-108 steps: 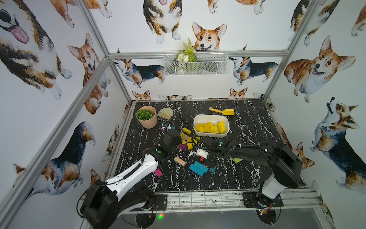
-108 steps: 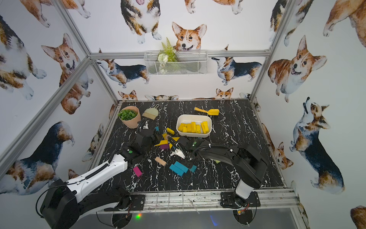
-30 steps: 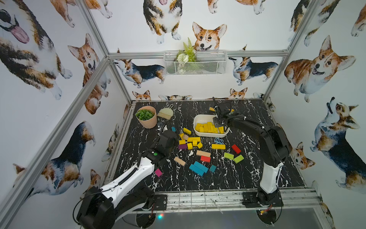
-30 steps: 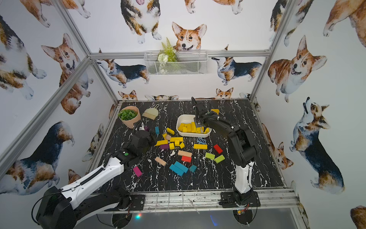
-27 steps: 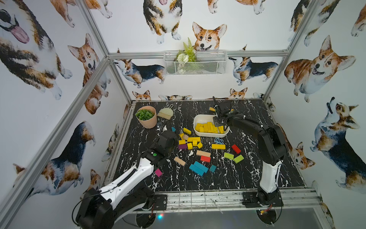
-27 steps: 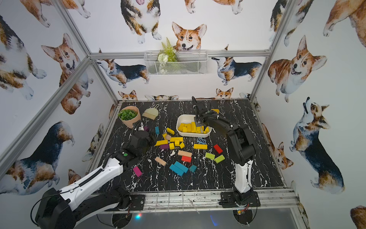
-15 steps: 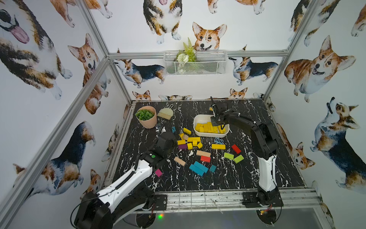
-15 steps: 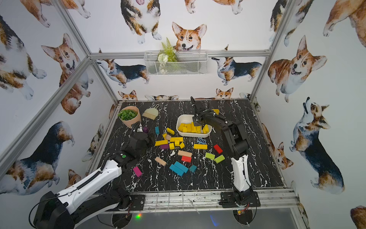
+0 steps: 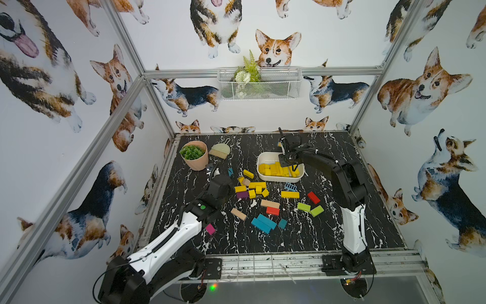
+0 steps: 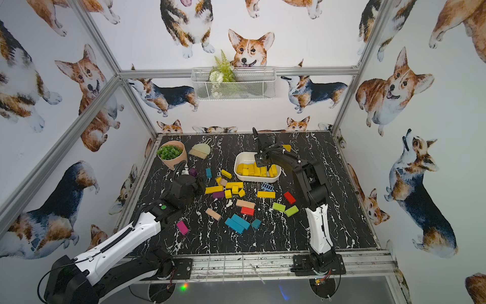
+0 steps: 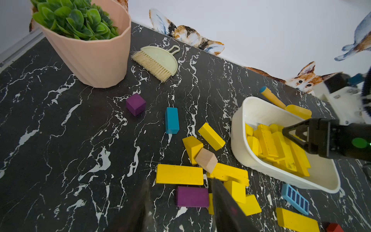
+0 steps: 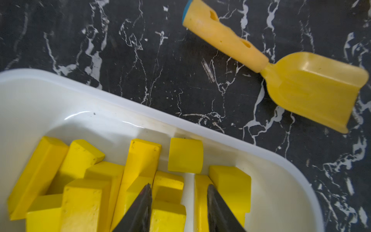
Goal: Pick out the yellow building blocks
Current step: Place the building block in the storage box, then pick up the building block from the center of the board.
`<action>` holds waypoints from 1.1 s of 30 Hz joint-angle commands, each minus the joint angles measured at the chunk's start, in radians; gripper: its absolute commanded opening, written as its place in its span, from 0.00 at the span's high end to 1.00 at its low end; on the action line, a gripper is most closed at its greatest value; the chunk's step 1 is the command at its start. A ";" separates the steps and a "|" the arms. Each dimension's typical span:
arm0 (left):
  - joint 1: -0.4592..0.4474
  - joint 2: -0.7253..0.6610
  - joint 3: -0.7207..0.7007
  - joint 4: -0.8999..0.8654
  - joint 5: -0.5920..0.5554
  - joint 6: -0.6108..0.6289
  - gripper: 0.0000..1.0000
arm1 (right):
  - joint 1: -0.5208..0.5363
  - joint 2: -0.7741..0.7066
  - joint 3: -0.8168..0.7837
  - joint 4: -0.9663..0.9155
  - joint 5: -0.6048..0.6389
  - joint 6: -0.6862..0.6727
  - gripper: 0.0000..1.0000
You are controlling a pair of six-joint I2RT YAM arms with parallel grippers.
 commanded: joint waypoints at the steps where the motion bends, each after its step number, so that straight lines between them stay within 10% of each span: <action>1: 0.006 0.009 0.015 -0.001 -0.005 0.032 0.44 | 0.000 -0.100 -0.045 0.041 -0.023 -0.007 0.54; 15: 0.054 0.321 0.268 -0.117 0.230 0.340 0.37 | 0.000 -0.579 -0.564 0.229 -0.148 0.027 0.54; 24: 0.103 0.496 0.489 -0.369 0.425 0.829 0.26 | 0.002 -0.742 -0.711 0.220 -0.166 0.093 0.55; 33: 0.127 0.701 0.644 -0.712 0.359 1.236 0.29 | 0.000 -0.811 -0.753 0.206 -0.196 0.101 0.55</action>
